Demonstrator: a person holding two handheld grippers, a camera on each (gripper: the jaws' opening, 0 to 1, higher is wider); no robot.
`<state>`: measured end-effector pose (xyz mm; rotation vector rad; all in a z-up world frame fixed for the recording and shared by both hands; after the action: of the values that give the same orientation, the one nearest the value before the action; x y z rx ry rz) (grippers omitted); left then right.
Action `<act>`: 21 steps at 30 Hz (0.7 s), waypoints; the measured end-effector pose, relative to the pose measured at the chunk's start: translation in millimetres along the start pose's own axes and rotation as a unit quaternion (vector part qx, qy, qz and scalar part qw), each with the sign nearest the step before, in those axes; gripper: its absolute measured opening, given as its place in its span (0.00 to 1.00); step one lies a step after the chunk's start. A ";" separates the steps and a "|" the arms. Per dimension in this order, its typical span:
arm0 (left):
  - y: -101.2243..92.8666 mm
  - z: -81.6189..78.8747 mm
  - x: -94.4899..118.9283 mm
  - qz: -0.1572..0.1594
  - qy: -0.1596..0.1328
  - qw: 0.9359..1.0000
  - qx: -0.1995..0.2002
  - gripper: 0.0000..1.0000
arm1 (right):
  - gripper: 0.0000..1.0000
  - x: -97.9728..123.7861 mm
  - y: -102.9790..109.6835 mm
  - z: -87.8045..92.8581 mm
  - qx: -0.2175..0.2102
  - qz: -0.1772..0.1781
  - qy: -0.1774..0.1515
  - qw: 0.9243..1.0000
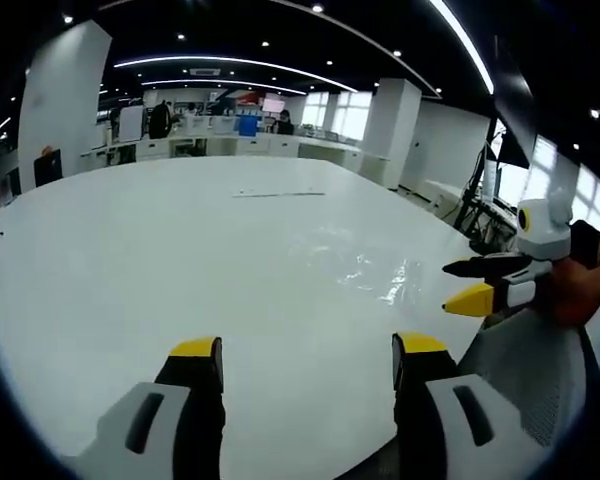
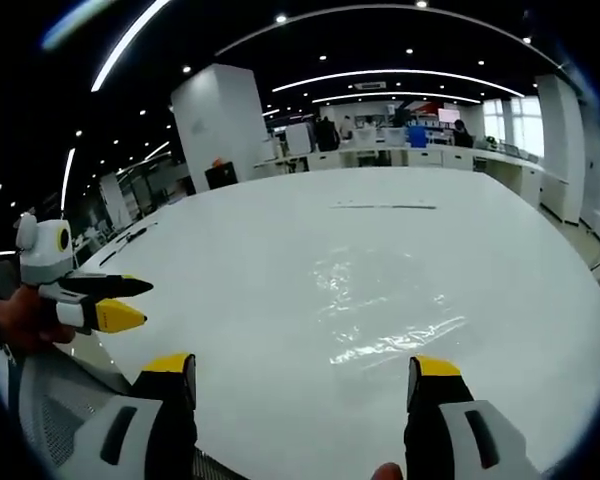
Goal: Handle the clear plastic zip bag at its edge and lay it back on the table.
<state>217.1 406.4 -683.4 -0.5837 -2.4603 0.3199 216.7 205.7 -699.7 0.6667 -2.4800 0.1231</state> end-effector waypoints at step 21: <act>4.5 -0.9 1.2 -0.009 -0.003 1.000 0.011 0.67 | 0.85 -3.1 4.3 7.1 0.002 -0.011 0.018 1.000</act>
<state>218.2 411.0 -683.7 -0.5520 -2.4637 0.3427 213.3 209.2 -707.1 0.6862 -2.4377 0.1317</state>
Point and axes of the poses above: the point that each gripper's makers call its tool centre point, and the gripper's own axes: x roughly backward along the fingers, y roughly to its left, z roughly out of its underside, the point moved 1 cm from there along x, roughly backward along the fingers, and after that the axes turned 10 degrees about x, right-handed, at the moved point
